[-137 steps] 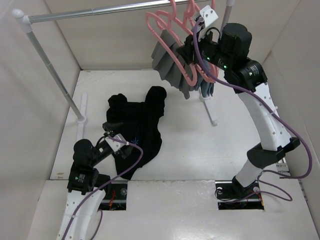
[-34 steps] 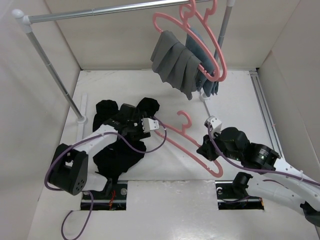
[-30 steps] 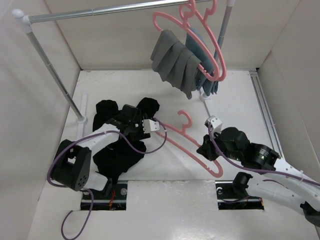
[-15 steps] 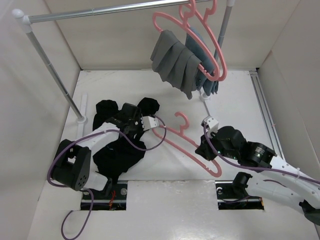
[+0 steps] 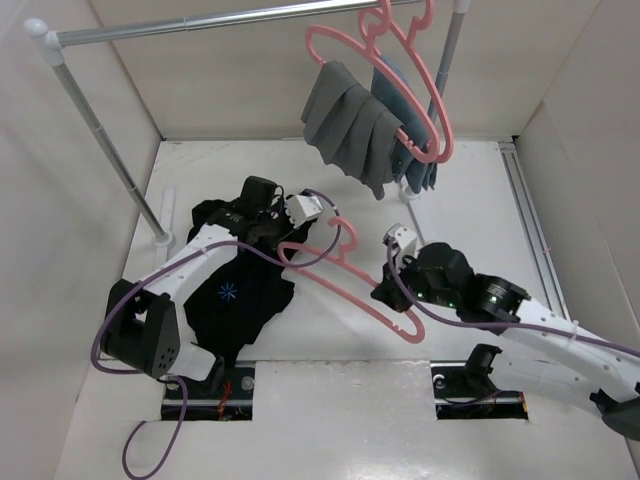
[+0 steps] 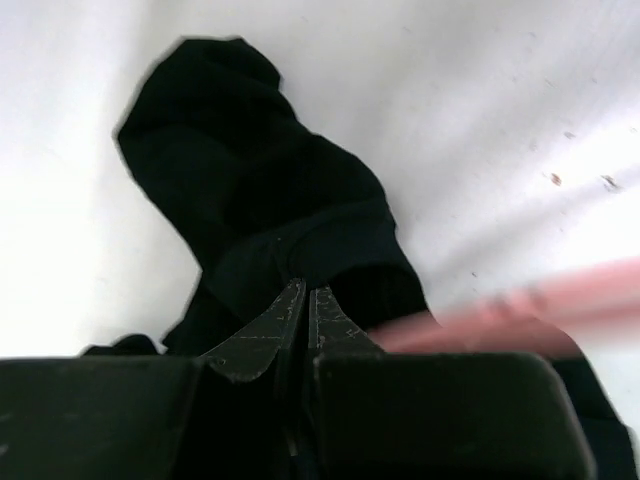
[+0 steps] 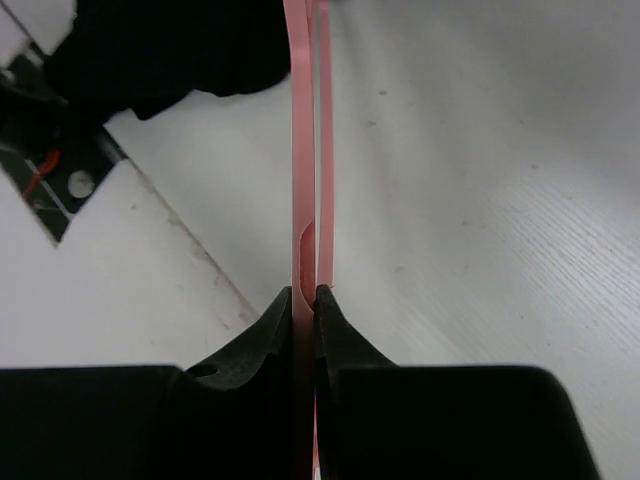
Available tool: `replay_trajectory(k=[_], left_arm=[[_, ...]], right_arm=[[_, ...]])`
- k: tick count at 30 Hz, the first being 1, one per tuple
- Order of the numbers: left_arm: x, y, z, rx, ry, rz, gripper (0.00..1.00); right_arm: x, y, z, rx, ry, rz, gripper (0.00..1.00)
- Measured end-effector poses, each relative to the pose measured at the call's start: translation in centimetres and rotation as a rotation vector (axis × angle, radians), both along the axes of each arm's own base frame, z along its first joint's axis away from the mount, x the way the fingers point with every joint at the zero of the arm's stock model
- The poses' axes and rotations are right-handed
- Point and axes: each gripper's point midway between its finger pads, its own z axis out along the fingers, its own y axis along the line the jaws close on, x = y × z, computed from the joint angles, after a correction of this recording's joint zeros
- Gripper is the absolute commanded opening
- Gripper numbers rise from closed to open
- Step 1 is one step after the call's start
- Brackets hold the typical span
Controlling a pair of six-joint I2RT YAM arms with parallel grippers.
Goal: Place the t-shirt on the hanger
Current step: Place tshirt on hanger
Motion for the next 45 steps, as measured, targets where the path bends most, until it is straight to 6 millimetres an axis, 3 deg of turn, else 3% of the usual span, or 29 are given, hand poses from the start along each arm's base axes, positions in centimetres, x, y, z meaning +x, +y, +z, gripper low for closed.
replay_trajectory(k=[4, 6, 13, 17, 22, 27, 32, 39, 45], left_arm=[[-0.9, 0.3, -0.6, 0.012, 0.045, 0.005, 0.00], [-1.1, 0.5, -0.8, 0.019, 0.055, 0.006, 0.00], [-1.6, 0.5, -0.5, 0.017, 0.065, 0.002, 0.00], [-1.5, -0.3, 0.7, -0.024, 0.070, 0.000, 0.00], [-0.9, -2.2, 4.7, -0.140, 0.070, 0.017, 0.00], [-0.4, -4.1, 9.6, -0.284, 0.062, 0.034, 0.00], [-0.8, -4.7, 12.3, -0.377, 0.069, 0.063, 0.00], [-2.4, -3.2, 16.6, -0.508, 0.047, 0.092, 0.00], [-6.2, -4.5, 19.8, -0.604, 0.055, -0.064, 0.00]], right_arm=[[1.3, 0.2, -2.9, -0.106, 0.044, -0.045, 0.00], [1.6, 0.3, -3.2, -0.125, 0.049, -0.056, 0.00], [2.4, 0.2, -0.5, -0.067, -0.013, -0.094, 0.00], [3.0, 0.7, -0.4, -0.064, -0.020, -0.101, 0.00], [4.4, 2.0, 0.1, -0.046, -0.044, -0.116, 0.00], [6.6, 3.2, 2.6, 0.034, -0.090, -0.164, 0.00], [8.6, 3.9, 5.1, 0.110, -0.107, -0.264, 0.00], [8.9, 4.5, 7.4, 0.229, -0.101, -0.362, 0.00], [8.8, 4.0, 9.8, 0.284, -0.164, -0.365, 0.00]])
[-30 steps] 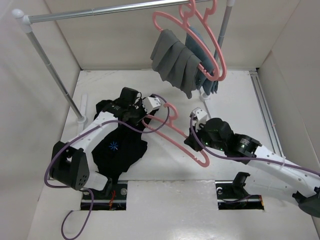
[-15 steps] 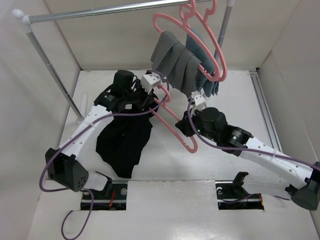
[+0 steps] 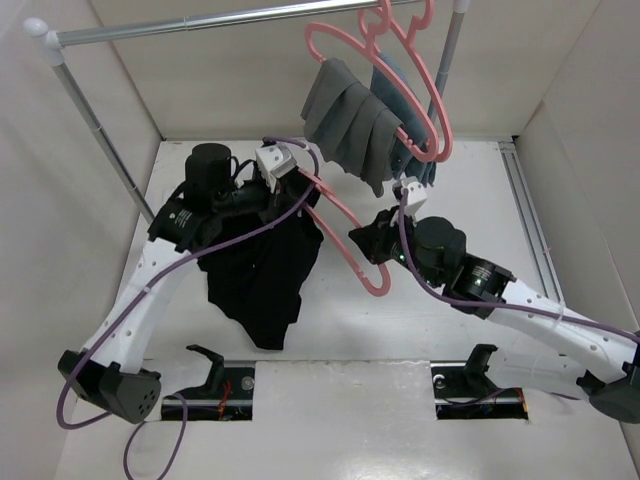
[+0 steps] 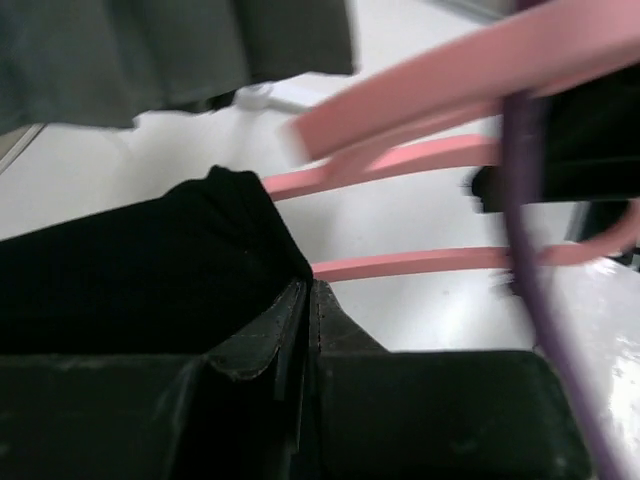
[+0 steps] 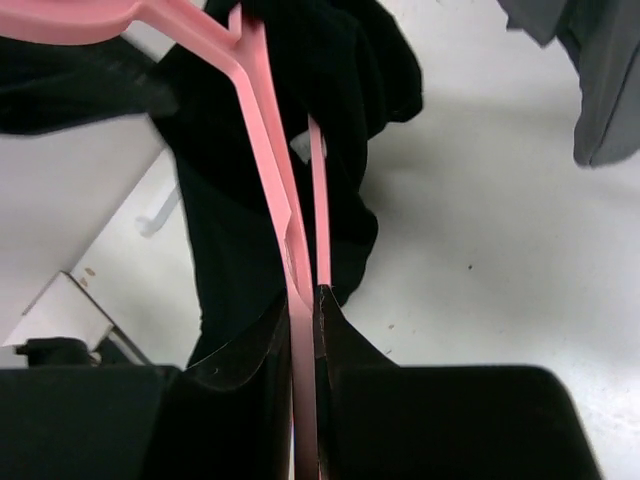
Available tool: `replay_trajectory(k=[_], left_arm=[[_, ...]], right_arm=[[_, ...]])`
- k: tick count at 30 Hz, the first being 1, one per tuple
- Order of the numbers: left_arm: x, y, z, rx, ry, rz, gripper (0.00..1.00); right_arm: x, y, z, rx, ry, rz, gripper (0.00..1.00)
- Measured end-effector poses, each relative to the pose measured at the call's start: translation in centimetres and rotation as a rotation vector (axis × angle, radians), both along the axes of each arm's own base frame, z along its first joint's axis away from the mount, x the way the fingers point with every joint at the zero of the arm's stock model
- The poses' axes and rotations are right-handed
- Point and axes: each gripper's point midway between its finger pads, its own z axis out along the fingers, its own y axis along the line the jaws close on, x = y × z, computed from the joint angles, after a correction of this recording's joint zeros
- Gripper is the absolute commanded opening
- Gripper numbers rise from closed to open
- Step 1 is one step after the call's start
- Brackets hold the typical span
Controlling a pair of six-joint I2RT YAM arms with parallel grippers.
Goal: Place the t-shirt on the hanger
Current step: Place tshirt on hanger
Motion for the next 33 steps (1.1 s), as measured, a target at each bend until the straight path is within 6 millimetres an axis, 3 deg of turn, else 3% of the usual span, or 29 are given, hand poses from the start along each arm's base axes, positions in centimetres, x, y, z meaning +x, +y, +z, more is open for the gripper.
replay_trajectory(k=[6, 11, 14, 15, 18, 19, 23, 26, 31, 32, 33], left_arm=[[-6.0, -1.8, 1.3, -0.065, -0.034, -0.222, 0.00], [-8.1, -1.5, 1.6, -0.046, -0.131, -0.327, 0.01], [-8.9, -0.9, 0.2, 0.027, -0.195, -0.396, 0.52], [-9.2, -0.6, -0.4, 0.055, -0.208, -0.416, 0.63], [-9.4, 0.2, -1.2, 0.118, -0.252, -0.419, 0.65], [-9.4, 0.5, -1.0, 0.130, -0.272, -0.399, 0.70], [-8.3, 2.2, 2.8, 0.135, -0.497, -0.240, 0.80], [-8.5, 3.7, 5.0, 0.131, -0.620, -0.144, 0.81], [-7.0, 4.5, 5.3, 0.183, -0.658, -0.074, 0.78], [-6.6, 4.5, 5.2, 0.192, -0.664, -0.067, 0.58], [-6.3, 4.4, 5.1, 0.200, -0.665, -0.065, 0.45]], right_arm=[[0.4, 0.7, 1.0, -0.047, -0.103, 0.053, 0.00], [0.2, 1.2, 2.3, -0.070, -0.178, 0.102, 0.00], [0.0, 1.2, 2.4, -0.097, -0.208, 0.129, 0.00], [-0.2, 1.1, 2.5, -0.107, -0.222, 0.139, 0.00], [-0.9, 1.0, 2.4, -0.127, -0.255, 0.183, 0.00], [-1.2, 1.1, 2.3, -0.125, -0.267, 0.201, 0.00], [-2.3, 1.6, 2.8, -0.086, -0.310, 0.271, 0.00], [-3.4, 2.7, 4.1, -0.039, -0.356, 0.342, 0.00], [-3.4, 3.6, 3.9, -0.035, -0.366, 0.376, 0.00], [-3.3, 3.8, 3.4, -0.046, -0.356, 0.378, 0.00], [-3.2, 4.0, 2.9, -0.056, -0.346, 0.385, 0.00]])
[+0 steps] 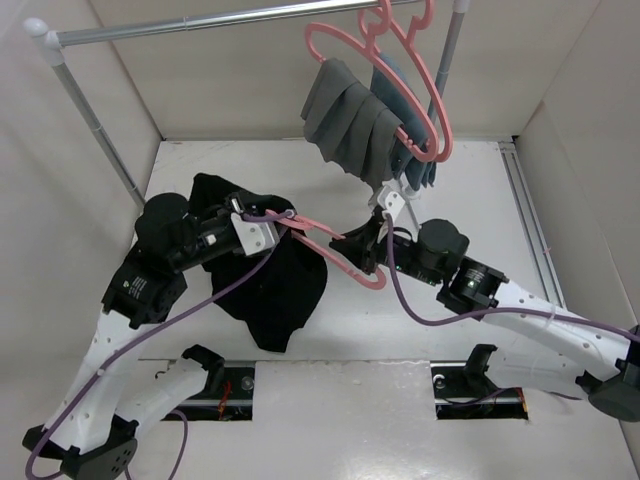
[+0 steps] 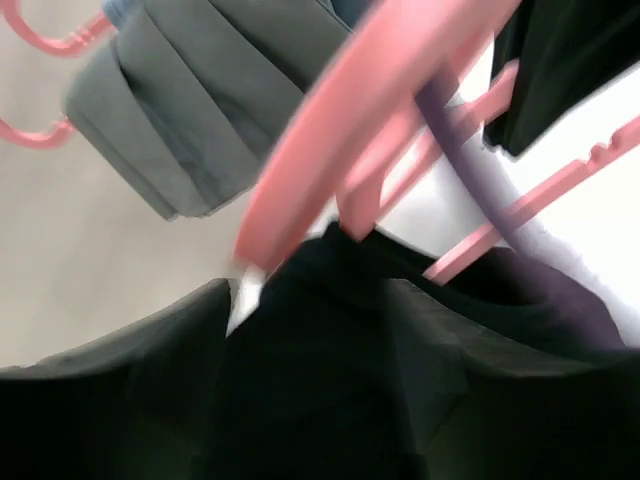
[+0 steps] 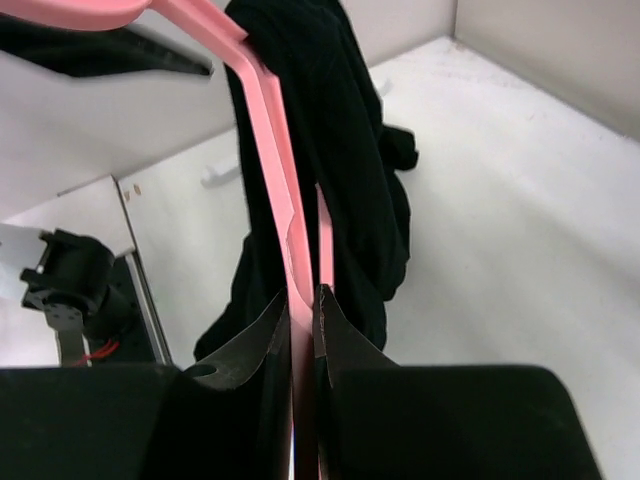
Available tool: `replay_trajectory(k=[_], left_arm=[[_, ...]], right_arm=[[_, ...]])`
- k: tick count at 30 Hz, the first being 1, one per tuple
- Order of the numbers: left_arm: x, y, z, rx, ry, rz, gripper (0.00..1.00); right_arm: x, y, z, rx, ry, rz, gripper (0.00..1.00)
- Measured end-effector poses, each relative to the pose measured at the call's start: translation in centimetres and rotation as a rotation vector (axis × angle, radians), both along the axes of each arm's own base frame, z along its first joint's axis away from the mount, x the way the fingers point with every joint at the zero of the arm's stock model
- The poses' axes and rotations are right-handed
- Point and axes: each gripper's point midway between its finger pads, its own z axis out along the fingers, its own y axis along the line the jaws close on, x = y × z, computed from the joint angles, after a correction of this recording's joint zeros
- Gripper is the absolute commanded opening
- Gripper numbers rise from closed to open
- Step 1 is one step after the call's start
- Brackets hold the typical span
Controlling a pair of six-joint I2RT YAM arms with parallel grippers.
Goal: Place the t-shirt on the hanger
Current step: Place tshirt on hanger
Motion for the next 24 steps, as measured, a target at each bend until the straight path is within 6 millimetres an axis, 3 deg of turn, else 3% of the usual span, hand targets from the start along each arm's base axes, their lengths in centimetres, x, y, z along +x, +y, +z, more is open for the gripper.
replay_trajectory(k=[2, 4, 6, 7, 10, 14, 20, 24], left_arm=[[0.3, -0.1, -0.4, 0.021, -0.005, -0.006, 0.28], [0.1, -0.1, -0.9, 0.043, -0.007, -0.019, 0.28], [-0.1, -0.1, -1.3, 0.060, -0.002, -0.030, 0.49], [-0.2, -0.1, -1.5, 0.064, 0.005, -0.030, 0.69], [0.1, 0.3, -1.8, 0.059, 0.030, 0.004, 0.86], [0.6, 0.8, -2.9, 0.066, 0.057, 0.046, 0.99], [2.7, 0.8, -5.2, 0.073, 0.178, 0.126, 0.99], [3.9, 1.0, -5.6, 0.095, 0.198, 0.140, 0.88]], right_arm=[[0.2, 0.4, -0.9, -0.022, 0.015, 0.007, 0.00], [0.3, 0.7, -1.5, -0.034, 0.024, 0.009, 0.00], [0.4, 0.9, -1.8, -0.041, 0.030, 0.014, 0.00], [0.3, 1.0, -1.9, -0.044, 0.032, 0.018, 0.00], [0.2, 1.2, -2.2, -0.049, 0.036, 0.033, 0.00], [0.1, 1.1, -2.2, -0.051, 0.037, 0.048, 0.00], [0.0, 1.0, -2.5, -0.064, 0.035, 0.066, 0.00], [0.1, 0.8, -2.9, -0.075, 0.045, 0.063, 0.00]])
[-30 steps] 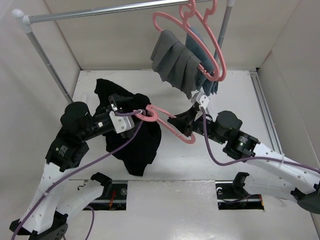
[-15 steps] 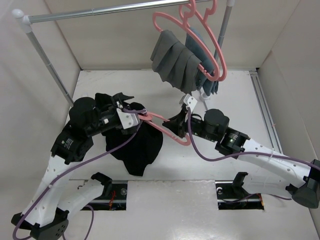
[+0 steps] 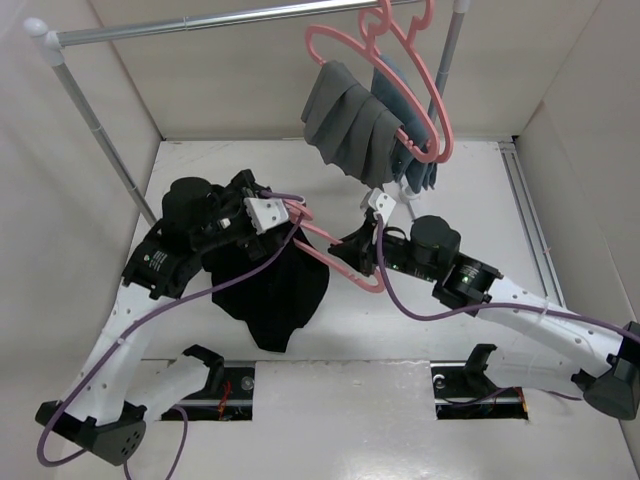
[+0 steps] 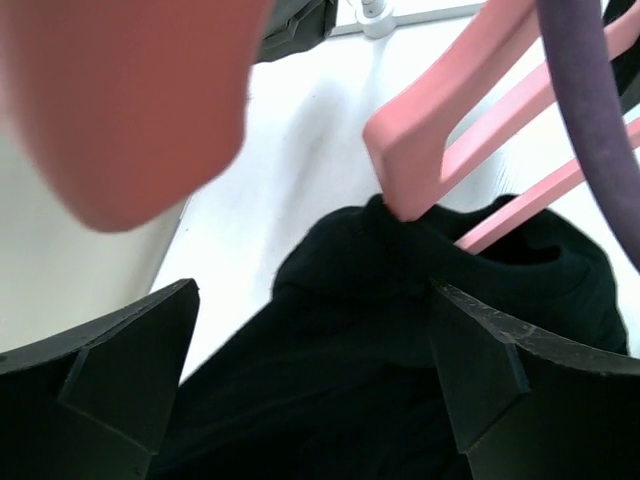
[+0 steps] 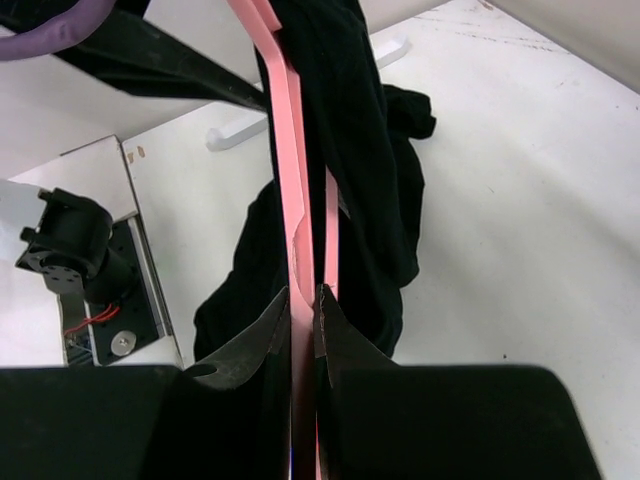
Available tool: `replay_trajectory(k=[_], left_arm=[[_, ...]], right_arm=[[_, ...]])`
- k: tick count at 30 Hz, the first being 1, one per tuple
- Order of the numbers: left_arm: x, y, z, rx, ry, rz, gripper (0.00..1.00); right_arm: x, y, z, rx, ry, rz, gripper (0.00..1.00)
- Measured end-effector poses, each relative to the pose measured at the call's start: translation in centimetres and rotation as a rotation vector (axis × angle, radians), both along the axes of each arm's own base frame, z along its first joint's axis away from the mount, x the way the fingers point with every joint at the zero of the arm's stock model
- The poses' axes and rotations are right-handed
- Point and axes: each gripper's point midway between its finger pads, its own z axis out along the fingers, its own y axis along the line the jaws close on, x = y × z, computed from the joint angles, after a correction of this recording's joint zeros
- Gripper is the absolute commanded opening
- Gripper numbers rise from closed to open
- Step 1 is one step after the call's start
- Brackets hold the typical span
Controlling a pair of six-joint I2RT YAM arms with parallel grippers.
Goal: Place the t-shirt on the hanger
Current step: Place tshirt on hanger
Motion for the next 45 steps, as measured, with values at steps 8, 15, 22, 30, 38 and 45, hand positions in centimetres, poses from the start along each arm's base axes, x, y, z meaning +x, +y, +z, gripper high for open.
replay_trajectory(k=[8, 15, 22, 30, 38, 45], left_arm=[[1.8, 0.0, 0.1, 0.124, 0.007, -0.092, 0.81], [2.5, -0.3, -3.8, 0.220, 0.071, -0.213, 0.52], [1.3, -1.2, -7.7, 0.298, 0.182, -0.419, 0.00], [-0.3, -1.1, -8.6, 0.322, 0.175, -0.510, 0.00], [-1.6, -1.8, -8.7, 0.261, 0.147, -0.561, 0.49], [-1.1, -2.9, -9.1, 0.196, 0.133, -0.569, 0.06]], right_arm=[[-0.6, -0.7, 0.3, -0.003, -0.005, 0.008, 0.00], [-0.5, -1.5, -2.2, -0.081, 0.032, -0.002, 0.00], [-0.8, -2.4, -4.6, -0.176, 0.072, -0.006, 0.00], [-0.8, -2.9, -5.4, -0.215, 0.063, 0.002, 0.00], [-1.3, -2.7, -4.9, -0.205, 0.043, 0.030, 0.00], [-1.5, -2.8, -5.2, -0.214, 0.053, 0.038, 0.00]])
